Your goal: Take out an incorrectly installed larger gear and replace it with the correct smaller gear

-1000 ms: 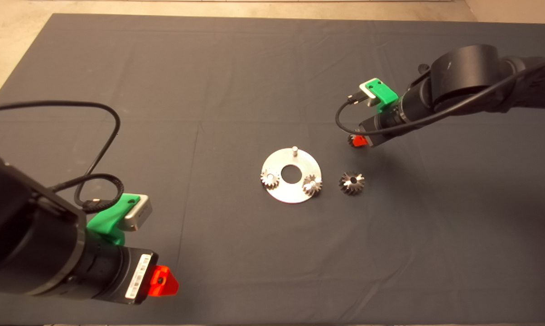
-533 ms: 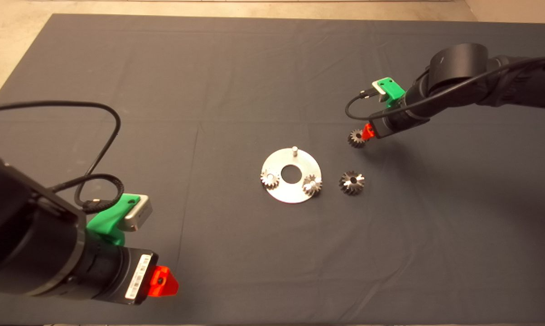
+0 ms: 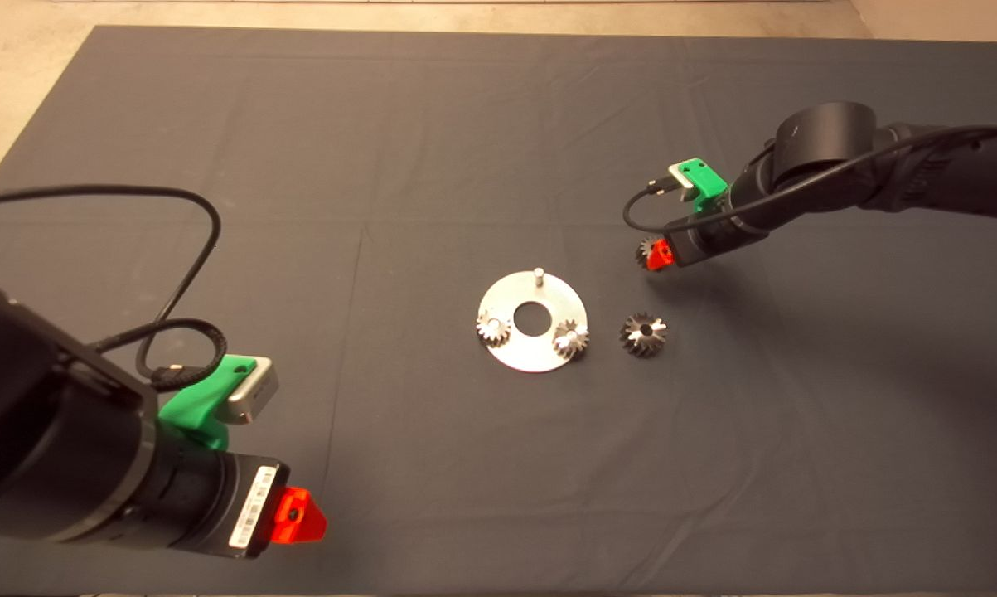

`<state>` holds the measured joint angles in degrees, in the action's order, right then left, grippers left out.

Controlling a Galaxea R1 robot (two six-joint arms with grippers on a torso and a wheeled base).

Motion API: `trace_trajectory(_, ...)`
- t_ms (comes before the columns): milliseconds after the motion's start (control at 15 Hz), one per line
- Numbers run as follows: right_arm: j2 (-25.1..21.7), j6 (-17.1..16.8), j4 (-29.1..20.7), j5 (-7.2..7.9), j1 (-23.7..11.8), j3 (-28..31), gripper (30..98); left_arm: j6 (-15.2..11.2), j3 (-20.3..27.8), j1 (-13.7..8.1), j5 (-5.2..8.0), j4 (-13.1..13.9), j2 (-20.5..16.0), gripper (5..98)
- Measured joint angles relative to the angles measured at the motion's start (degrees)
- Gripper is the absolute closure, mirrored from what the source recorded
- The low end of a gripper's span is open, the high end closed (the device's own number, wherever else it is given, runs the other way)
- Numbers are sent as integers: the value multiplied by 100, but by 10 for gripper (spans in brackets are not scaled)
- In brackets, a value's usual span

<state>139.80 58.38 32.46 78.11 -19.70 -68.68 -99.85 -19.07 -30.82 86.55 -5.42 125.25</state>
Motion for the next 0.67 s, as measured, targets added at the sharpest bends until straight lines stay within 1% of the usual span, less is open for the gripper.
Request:
trace_trajectory(67,2,-1,-5,-7,0,0,406,0,0,0,0,0,0,59)
trace_trajectory(133,2,-1,-6,-11,0,0,365,0,0,0,0,2,-2,59)
trace_trajectory(400,2,-26,-9,-16,0,-30,360,0,0,0,-1,0,-1,59)
trace_trajectory(467,2,-26,-9,-46,2,-63,360,0,0,0,0,1,-1,59)
trace_trajectory(667,2,-28,-11,-435,18,-89,360,0,0,0,-1,0,0,59)
